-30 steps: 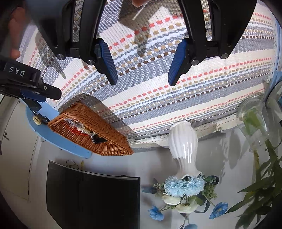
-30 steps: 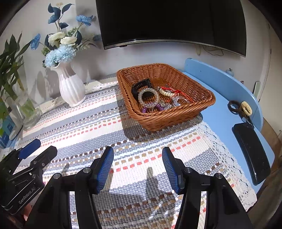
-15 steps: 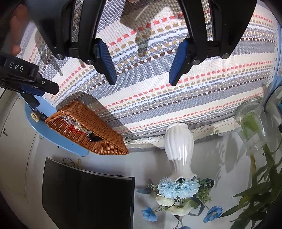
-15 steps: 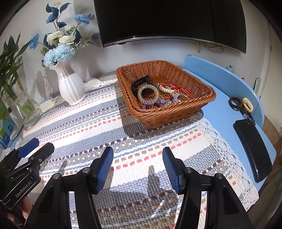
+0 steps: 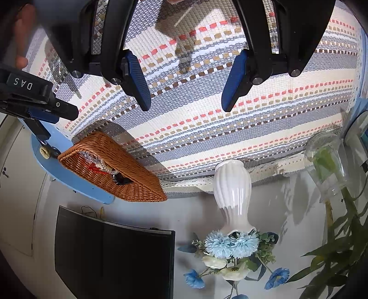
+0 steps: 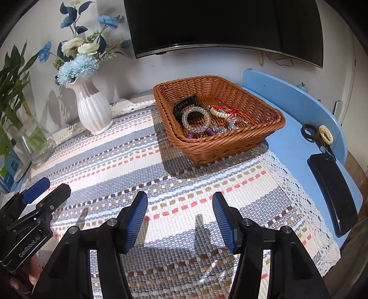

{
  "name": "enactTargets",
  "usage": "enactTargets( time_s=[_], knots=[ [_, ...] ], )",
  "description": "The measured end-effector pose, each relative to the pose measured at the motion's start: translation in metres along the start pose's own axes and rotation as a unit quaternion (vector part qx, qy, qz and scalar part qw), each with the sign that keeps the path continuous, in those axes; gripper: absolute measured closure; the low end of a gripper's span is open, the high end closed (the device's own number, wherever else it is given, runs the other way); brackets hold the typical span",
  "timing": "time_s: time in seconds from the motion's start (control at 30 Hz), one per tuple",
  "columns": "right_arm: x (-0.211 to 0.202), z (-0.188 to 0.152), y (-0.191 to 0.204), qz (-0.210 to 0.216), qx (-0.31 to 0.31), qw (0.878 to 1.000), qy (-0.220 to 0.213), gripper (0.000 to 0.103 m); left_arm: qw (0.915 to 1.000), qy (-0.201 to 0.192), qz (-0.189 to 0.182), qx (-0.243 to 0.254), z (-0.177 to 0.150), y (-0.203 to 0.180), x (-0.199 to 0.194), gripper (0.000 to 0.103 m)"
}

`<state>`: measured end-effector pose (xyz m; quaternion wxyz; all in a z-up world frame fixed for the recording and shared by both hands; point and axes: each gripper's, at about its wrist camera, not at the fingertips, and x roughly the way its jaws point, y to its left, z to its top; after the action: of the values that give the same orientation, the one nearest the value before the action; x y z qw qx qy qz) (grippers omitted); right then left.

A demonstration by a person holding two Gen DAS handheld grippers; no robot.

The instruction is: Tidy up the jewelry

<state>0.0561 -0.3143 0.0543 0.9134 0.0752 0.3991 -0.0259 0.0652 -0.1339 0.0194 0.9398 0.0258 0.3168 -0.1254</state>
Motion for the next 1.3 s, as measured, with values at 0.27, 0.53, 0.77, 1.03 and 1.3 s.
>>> enactTargets(
  time_s=[0.27,0.53,0.77,1.03,1.3],
  knots=[
    [0.0002,0.0002,0.0001,0.001,0.0,1.0,0.001,0.043,1.0,0.001,0.0,0.002,0.0003,0.0004,0.0,0.038],
    [0.002,-0.0003,-0.0008,0.004,0.002,1.0,0.003,0.043,0.9999,0.001,0.007,0.01,0.0003,-0.0017,0.0009,0.038],
    [0.0028,-0.0006,-0.0012,0.006,0.004,1.0,0.005,0.043,0.9999,0.002,0.01,0.012,0.0,-0.0016,0.0012,0.038],
    [0.0048,-0.0018,-0.0004,0.009,0.006,1.0,0.009,0.043,0.9998,0.002,0.013,0.011,-0.0006,-0.0019,0.0011,0.038],
    [0.0065,-0.0016,0.0018,0.012,0.002,1.0,0.011,0.043,0.9999,0.002,0.014,0.008,0.0002,0.0008,0.0008,0.038]
  ],
)
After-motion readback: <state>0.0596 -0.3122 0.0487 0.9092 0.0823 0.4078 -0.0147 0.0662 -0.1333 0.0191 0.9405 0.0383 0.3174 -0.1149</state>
